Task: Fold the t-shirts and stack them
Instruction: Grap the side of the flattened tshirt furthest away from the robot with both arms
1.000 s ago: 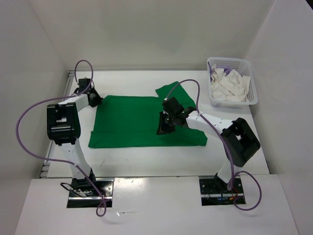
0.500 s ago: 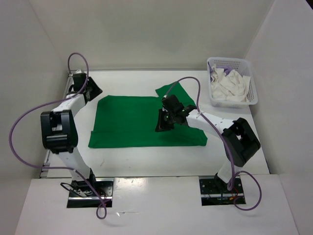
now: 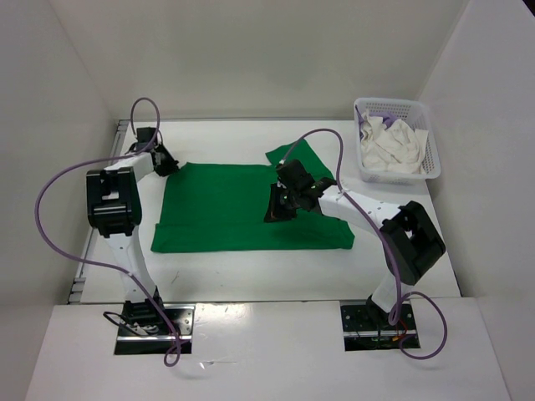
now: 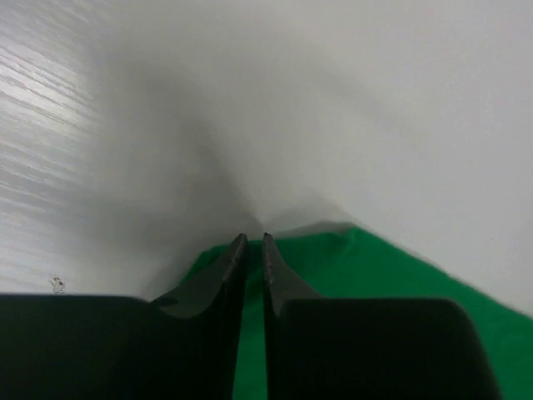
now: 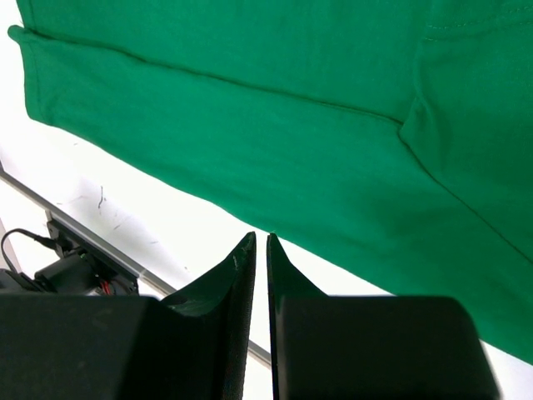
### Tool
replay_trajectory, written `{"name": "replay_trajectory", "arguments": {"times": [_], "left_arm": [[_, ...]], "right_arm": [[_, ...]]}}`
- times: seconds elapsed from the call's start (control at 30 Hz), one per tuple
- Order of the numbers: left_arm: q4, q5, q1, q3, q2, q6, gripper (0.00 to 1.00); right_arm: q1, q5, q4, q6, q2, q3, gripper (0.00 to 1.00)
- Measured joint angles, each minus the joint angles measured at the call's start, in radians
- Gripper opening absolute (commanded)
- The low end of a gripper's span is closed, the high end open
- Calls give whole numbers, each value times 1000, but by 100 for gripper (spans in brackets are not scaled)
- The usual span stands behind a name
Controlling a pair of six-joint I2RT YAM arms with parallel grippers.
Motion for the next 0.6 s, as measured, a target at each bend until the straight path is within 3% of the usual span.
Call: {"name": "replay_trajectory", "arguments": {"times": [0.2,0.5,0.57,0.6], "left_arm": [[30,26,-4,-105,-56,-9,0],[28,40,-43,-275,-341,-54,0],[48,45,-61,-302,-425,-57,7],[61,49,-70,-315,-460,-59,16]], "right_arm": [[0,2,-1,-3,0,3,14],[0,0,2,-14,2,44,14],[-3,-2,2,-16,5,44,14],[-5,-2,2,-16,6,44,14]]}}
